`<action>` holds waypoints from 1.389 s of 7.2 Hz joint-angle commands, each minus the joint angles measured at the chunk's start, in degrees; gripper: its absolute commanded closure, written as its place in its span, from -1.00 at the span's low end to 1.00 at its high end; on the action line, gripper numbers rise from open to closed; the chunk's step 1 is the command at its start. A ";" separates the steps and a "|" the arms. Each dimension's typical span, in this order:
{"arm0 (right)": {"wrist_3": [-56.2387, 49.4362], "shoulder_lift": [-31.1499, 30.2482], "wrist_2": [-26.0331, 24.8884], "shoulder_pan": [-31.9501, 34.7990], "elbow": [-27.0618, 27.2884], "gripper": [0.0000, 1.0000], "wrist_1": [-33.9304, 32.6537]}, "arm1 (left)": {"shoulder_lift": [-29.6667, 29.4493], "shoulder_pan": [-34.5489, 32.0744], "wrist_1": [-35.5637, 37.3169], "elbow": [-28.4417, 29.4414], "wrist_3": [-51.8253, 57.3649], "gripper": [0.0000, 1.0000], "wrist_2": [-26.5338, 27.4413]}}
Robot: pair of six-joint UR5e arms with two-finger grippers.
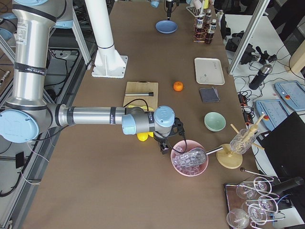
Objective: Pick orange to plate
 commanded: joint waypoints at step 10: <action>5.97 1.76 0.01 -1.22 1.16 -1.00 0.34 | -0.71 1.57 -0.29 -6.63 -13.84 1.00 -3.67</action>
